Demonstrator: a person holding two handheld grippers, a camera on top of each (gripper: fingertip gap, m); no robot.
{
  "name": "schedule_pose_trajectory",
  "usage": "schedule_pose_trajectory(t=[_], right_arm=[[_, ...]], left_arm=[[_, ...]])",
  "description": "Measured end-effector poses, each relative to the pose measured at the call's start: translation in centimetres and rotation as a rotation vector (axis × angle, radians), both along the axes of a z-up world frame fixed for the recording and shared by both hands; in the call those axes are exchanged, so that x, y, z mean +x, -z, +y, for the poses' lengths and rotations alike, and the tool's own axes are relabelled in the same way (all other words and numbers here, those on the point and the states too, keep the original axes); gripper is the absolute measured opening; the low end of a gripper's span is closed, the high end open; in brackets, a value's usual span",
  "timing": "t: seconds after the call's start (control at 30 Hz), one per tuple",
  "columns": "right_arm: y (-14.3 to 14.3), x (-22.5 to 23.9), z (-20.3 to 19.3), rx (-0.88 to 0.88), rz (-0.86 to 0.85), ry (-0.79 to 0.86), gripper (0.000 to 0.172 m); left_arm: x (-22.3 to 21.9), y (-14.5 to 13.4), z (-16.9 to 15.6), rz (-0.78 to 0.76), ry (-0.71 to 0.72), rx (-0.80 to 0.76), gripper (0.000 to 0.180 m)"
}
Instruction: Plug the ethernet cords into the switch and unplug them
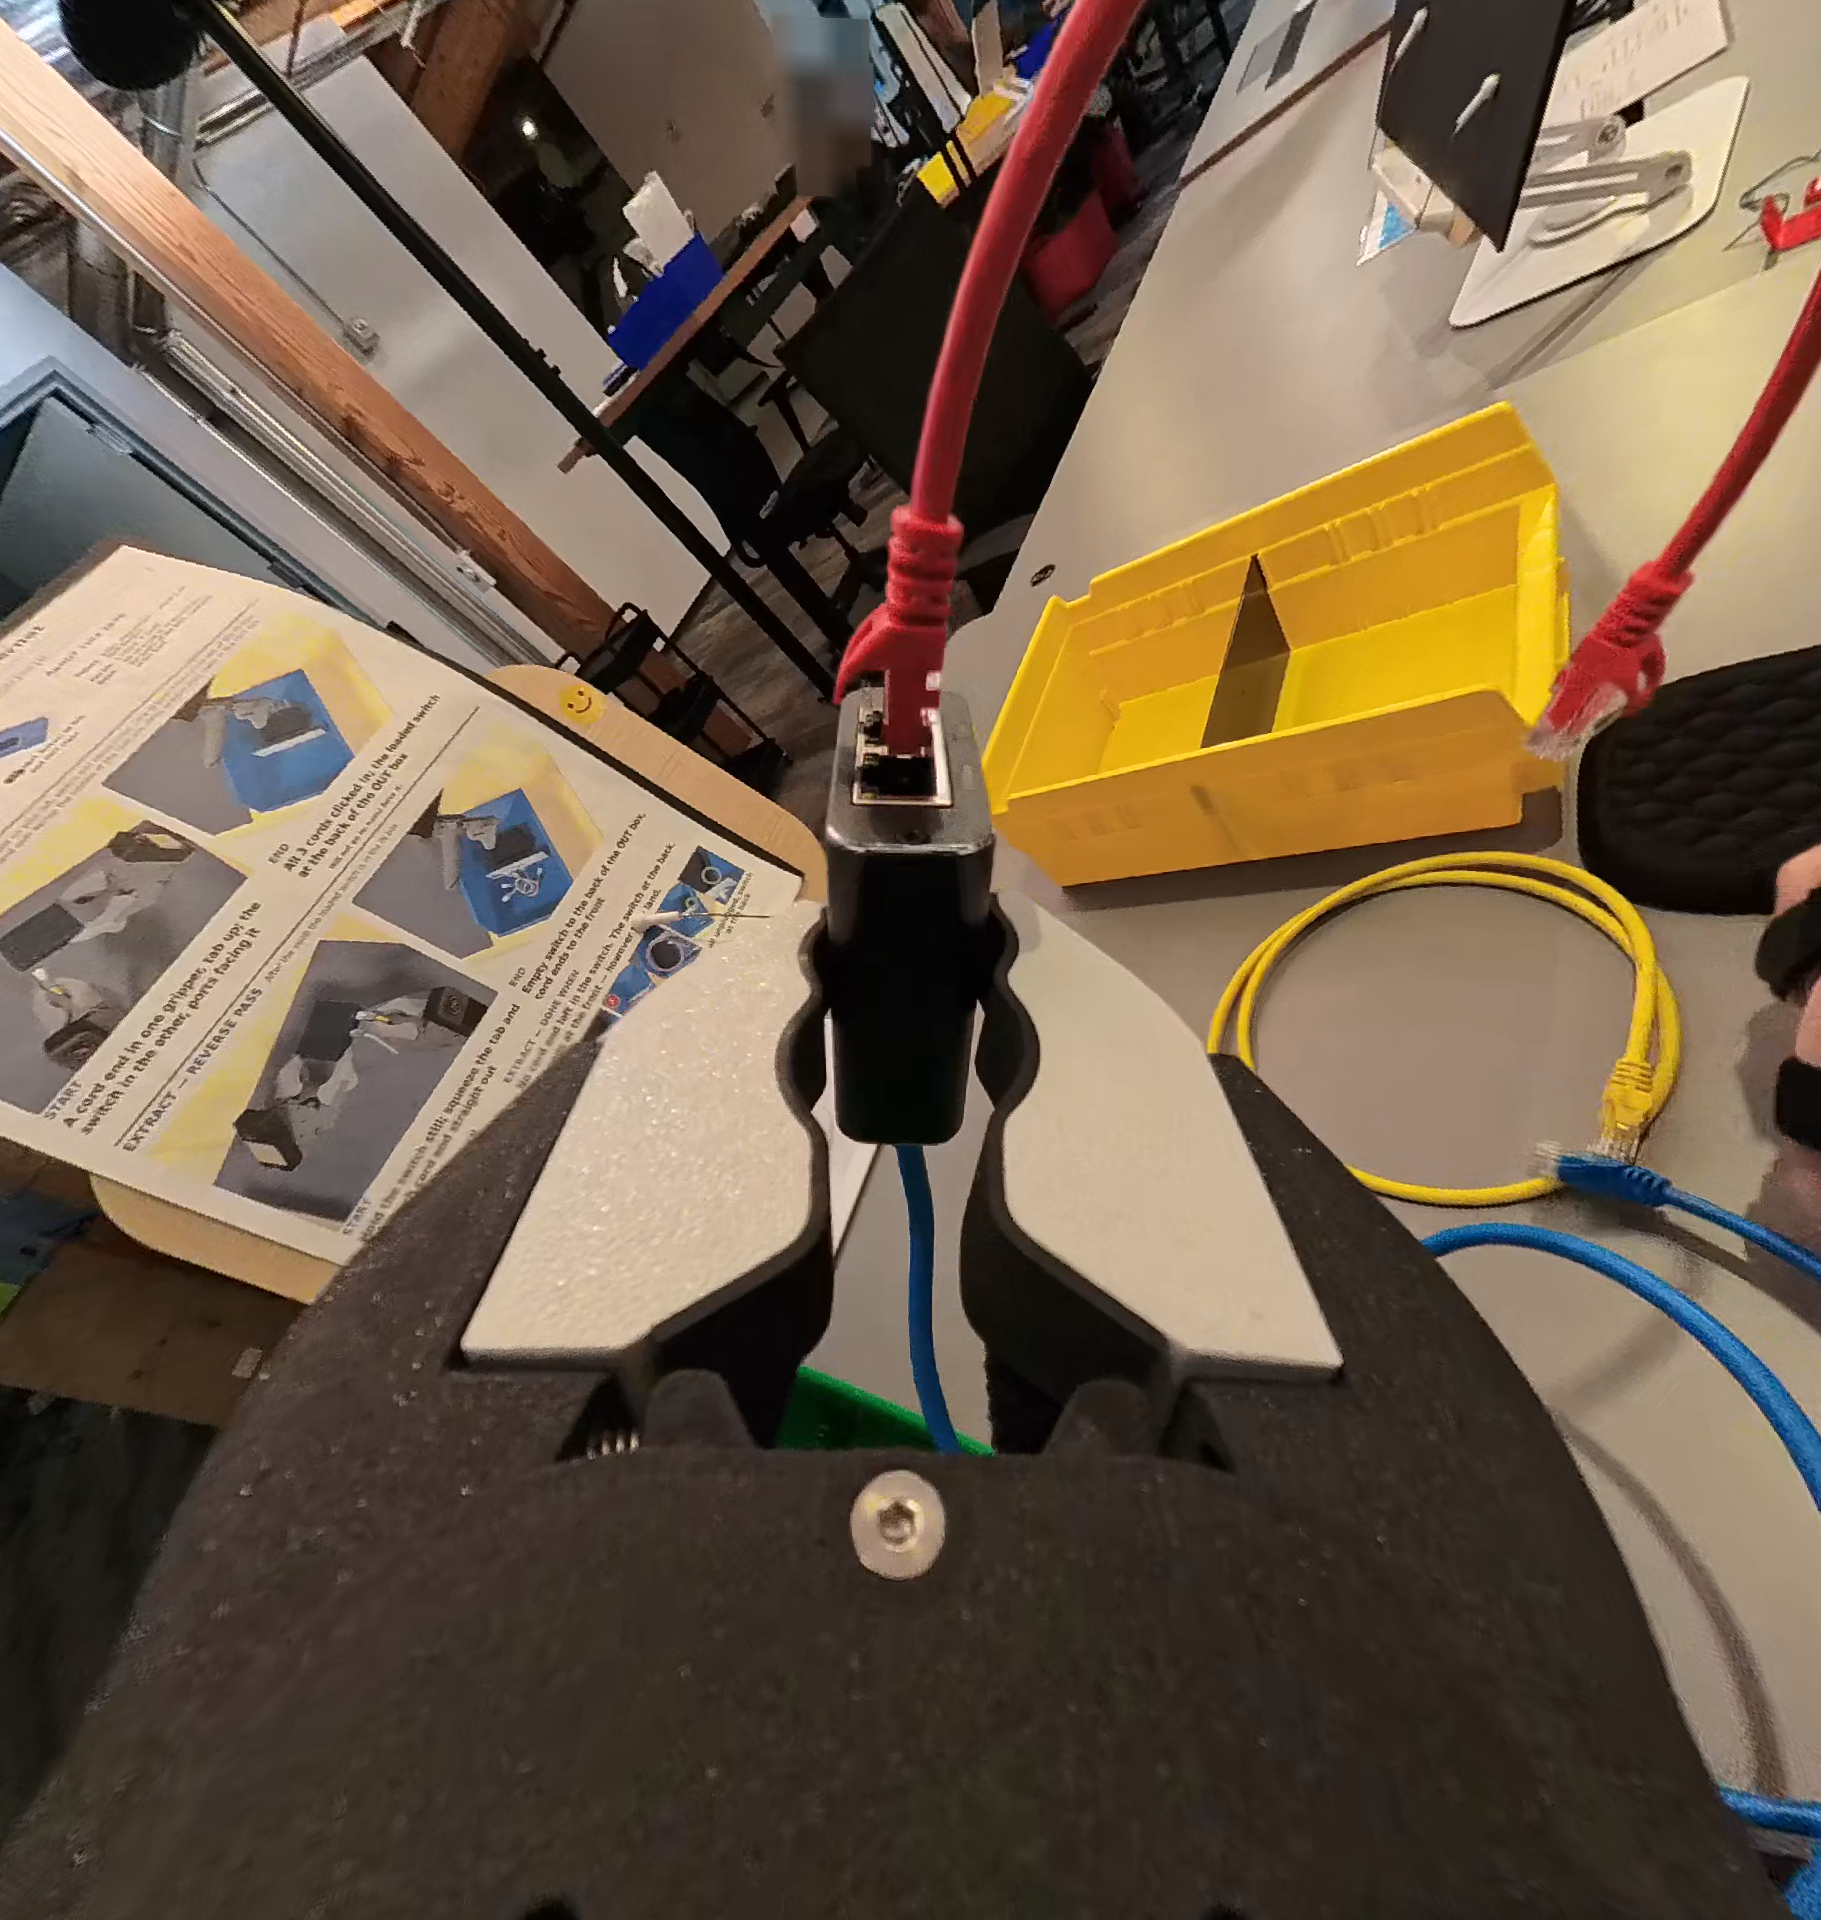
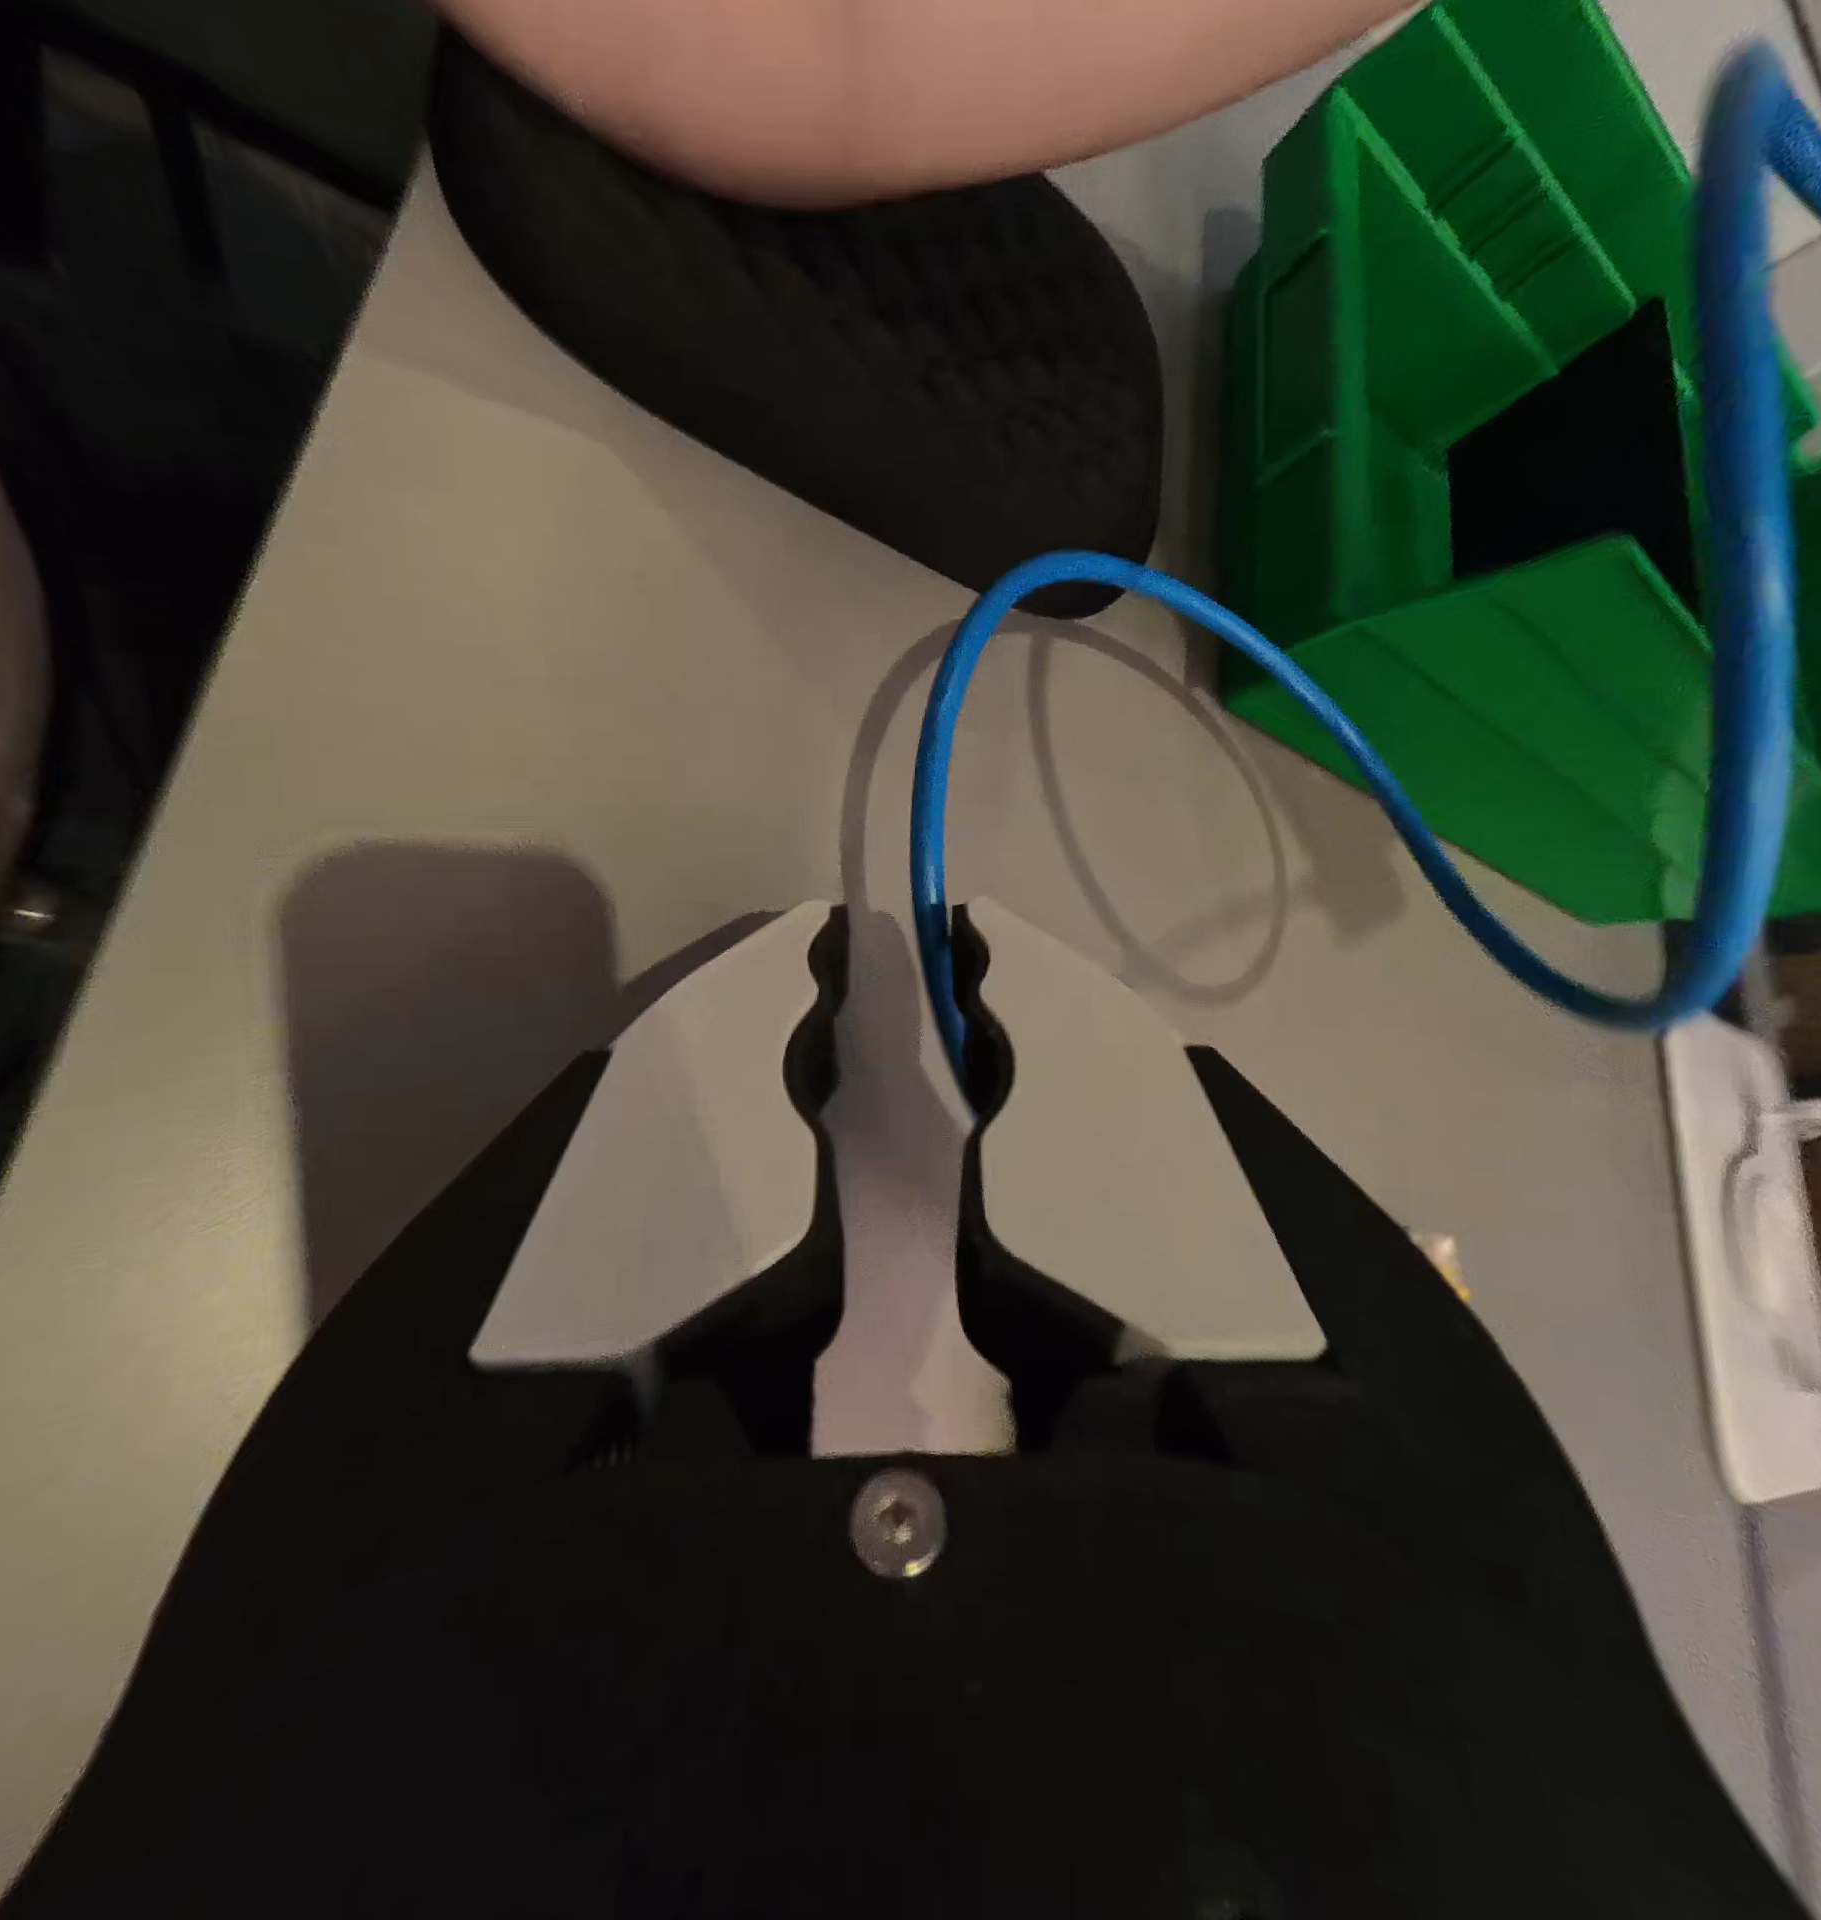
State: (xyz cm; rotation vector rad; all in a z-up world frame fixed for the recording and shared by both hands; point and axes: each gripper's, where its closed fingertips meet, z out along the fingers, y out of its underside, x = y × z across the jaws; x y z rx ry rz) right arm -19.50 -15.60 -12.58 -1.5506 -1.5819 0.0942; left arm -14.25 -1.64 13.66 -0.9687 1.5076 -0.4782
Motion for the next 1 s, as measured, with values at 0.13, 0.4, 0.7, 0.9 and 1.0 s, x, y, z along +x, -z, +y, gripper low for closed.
schedule_pose_trajectory(t=[0.13, 0.4, 0.7, 0.9, 1.0], right_arm=[[-2.3, 4.2, -1.4, -0.184, 0.147, 0.067, 0.030], [2.3, 13.1, 2.0, -0.324, -0.096, 0.365, 0.027], [3.1, 12.4, 2.2, -0.537, -0.083, 0.377, 0.007], [-0.5, 10.0, 0.3, -0.682, 0.194, 0.279, 0.007], [-3.7, 9.9, -0.8, -0.692, 0.294, 0.245, 0.007]], left_arm=[[-0.9, -0.6, 0.1, -0.031, 0.013, -0.020, 0.024], [-1.2, -0.5, 0.6, -0.023, -0.008, -0.019, 0.024], [-0.9, 0.0, 1.0, -0.008, -0.012, -0.022, 0.024], [-1.4, -0.1, 1.8, -0.021, -0.034, -0.033, 0.024], [-1.6, -0.1, 2.3, -0.032, -0.044, -0.042, 0.024]])
